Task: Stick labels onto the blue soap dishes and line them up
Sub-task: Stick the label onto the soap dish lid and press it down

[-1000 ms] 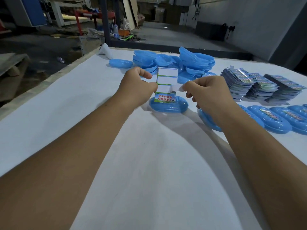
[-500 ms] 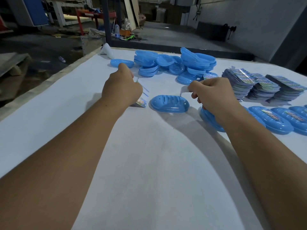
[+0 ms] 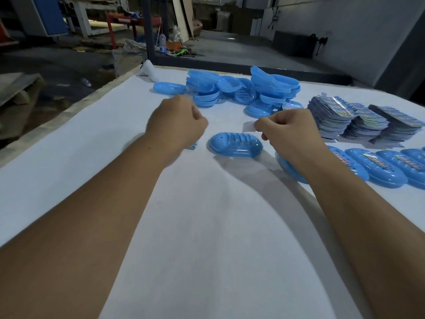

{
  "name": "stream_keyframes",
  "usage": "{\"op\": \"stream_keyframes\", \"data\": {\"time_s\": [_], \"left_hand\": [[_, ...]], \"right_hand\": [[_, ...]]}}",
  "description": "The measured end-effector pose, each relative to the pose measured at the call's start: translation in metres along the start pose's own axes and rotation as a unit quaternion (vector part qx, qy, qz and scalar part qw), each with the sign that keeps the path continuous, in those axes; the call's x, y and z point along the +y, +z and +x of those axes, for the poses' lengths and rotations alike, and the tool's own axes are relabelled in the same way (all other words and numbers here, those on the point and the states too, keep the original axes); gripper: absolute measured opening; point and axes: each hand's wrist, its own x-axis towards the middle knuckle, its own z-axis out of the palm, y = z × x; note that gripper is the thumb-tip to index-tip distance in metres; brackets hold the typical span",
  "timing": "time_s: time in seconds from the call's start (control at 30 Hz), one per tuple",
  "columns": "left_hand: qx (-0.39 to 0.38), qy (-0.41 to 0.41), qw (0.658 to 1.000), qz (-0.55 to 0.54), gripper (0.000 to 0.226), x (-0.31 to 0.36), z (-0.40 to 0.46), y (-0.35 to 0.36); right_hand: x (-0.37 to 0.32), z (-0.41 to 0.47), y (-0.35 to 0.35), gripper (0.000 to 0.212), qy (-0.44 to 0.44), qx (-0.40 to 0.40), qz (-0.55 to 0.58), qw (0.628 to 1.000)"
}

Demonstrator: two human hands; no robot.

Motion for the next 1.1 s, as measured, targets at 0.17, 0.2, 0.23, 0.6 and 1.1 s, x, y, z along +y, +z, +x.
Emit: {"op": "stream_keyframes", "data": {"time_s": [0.17,0.2,0.23,0.6,1.1], "left_hand": [[-0.097,0.036,0.969,-0.224,0.015,0.025,-0.014,0.005],[-0.112,0.038,0.962,-0.247,0.015,0.027,-0.016,0.006],[-0.124,0.038,0.954,-0.269,0.014,0.029,-0.018,0.008],[-0.152,0.031,0.942,-0.299,0.014,0.03,-0.022,0.01],[-0.105,-0.016,0.937,-0.332,0.021,0.028,-0.016,0.011]], "right_hand": [[-0.003,-0.006,0.002,0.032,-0.042,-0.01,-0.014,0.999],[-0.004,-0.007,0.002,0.031,-0.047,-0.012,-0.01,0.999],[-0.005,-0.009,0.002,0.03,-0.053,-0.014,-0.008,0.998],[-0.004,-0.008,0.003,0.027,-0.077,-0.02,0.01,0.997],[-0.002,-0.005,0.005,0.024,-0.106,-0.04,0.013,0.994]]}}
